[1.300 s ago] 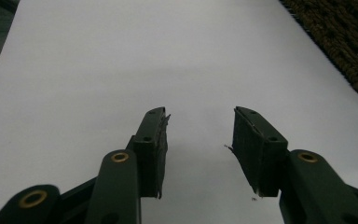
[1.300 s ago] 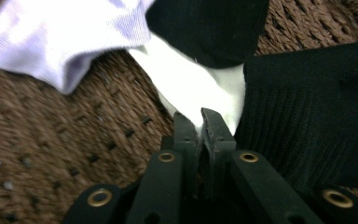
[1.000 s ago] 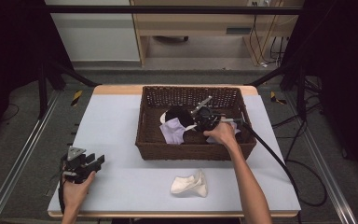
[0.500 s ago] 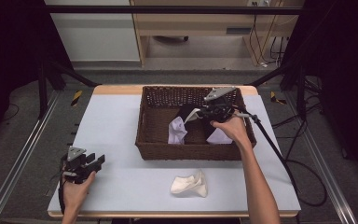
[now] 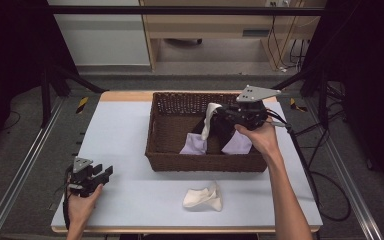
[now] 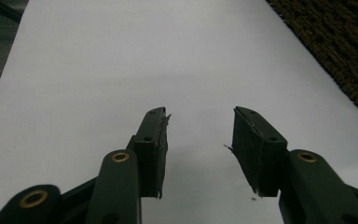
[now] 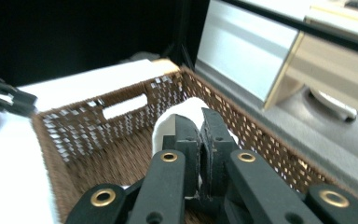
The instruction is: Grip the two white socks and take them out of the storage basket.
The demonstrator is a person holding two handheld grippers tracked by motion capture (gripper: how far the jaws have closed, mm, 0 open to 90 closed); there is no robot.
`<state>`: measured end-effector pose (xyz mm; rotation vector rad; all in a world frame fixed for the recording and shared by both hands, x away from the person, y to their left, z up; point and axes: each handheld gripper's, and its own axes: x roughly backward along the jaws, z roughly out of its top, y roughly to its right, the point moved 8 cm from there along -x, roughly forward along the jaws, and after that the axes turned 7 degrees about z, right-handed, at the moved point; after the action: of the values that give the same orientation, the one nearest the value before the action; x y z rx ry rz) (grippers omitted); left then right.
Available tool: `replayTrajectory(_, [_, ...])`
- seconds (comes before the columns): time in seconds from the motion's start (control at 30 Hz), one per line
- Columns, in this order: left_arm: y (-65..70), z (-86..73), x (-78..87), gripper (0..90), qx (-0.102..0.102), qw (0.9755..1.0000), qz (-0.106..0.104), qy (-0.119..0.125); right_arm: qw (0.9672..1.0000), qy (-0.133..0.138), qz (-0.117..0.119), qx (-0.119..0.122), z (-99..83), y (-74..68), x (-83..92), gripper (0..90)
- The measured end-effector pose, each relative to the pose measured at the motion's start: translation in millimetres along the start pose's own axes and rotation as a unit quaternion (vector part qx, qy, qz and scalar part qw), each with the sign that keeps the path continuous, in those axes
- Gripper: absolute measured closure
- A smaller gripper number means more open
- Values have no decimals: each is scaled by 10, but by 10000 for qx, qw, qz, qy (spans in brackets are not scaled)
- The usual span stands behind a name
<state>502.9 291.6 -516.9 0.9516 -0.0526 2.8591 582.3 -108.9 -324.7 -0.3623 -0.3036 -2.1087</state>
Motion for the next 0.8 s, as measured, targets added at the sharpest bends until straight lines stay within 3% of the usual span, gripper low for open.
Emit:
replayTrajectory(0.33, [13,-4,-7,541,-44,10000,11,-21,9982,524,82,281,205,-261,371,871])
replayTrajectory(0.5, [21,-3,-9,541,-52,10000,20,-21,9953,800,279,462,270,-506,609,870])
replayTrajectory(0.73, [20,2,1,543,-48,10000,37,-1,9923,918,627,543,195,-784,759,870])
replayTrajectory(0.8, [23,3,1,543,-59,10000,39,-6,9918,840,804,524,77,-903,761,870])
